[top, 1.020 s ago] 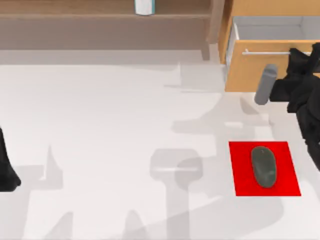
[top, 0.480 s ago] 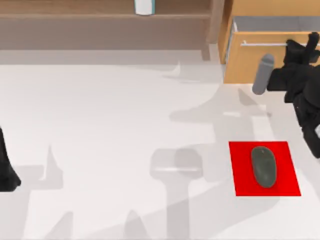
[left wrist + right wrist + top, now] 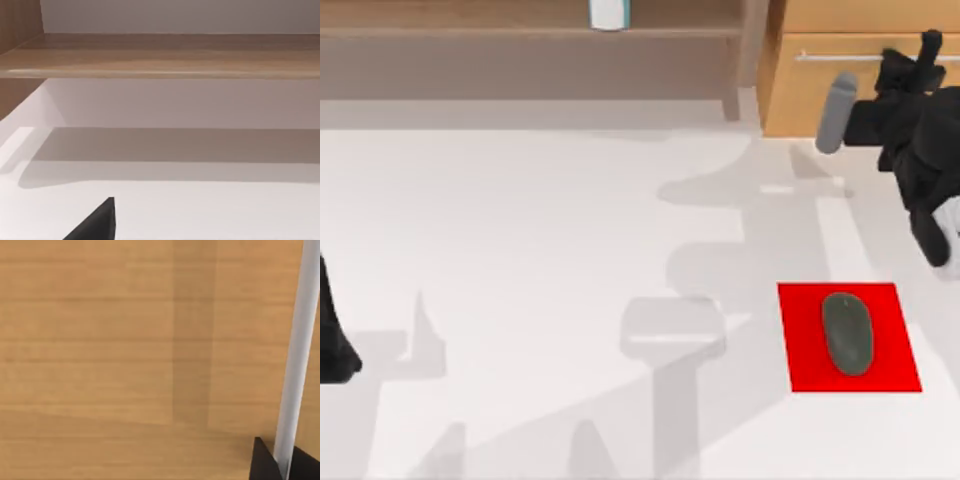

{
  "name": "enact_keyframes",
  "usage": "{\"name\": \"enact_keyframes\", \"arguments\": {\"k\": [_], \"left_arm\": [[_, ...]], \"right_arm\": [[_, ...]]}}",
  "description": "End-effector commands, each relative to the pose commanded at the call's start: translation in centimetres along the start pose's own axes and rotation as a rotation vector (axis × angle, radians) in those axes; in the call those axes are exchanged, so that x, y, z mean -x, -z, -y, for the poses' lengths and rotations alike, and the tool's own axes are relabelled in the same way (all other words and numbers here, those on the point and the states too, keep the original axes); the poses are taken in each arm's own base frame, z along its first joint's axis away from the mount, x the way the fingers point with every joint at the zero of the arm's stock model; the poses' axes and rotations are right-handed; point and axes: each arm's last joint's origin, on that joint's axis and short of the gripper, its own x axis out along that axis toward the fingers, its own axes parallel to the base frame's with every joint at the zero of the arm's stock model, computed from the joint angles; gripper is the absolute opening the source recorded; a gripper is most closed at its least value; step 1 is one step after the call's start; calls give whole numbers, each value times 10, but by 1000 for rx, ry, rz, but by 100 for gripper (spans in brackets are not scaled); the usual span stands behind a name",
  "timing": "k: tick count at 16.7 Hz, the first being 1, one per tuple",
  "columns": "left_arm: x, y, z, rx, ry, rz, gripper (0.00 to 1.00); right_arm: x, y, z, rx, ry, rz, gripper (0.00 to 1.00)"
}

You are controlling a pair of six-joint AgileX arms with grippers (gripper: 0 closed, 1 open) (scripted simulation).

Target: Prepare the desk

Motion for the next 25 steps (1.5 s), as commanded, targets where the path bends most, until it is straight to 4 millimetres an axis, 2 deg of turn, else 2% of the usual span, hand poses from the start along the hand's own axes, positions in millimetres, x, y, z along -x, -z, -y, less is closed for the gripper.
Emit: {"name": "enact_keyframes", "arguments": {"k": [3, 7, 20, 25], "left_arm": [[0, 0, 0, 0, 0, 0, 100], [0, 0, 0, 0, 0, 0, 100], [0, 0, 0, 0, 0, 0, 100], [0, 0, 0, 0, 0, 0, 100]], "right_arm": [[-14, 1, 1, -3, 1, -2, 0], [-14, 1, 1, -3, 1, -2, 0], [-14, 1, 1, -3, 1, -2, 98], [-14, 1, 1, -3, 1, -2, 100]]}}
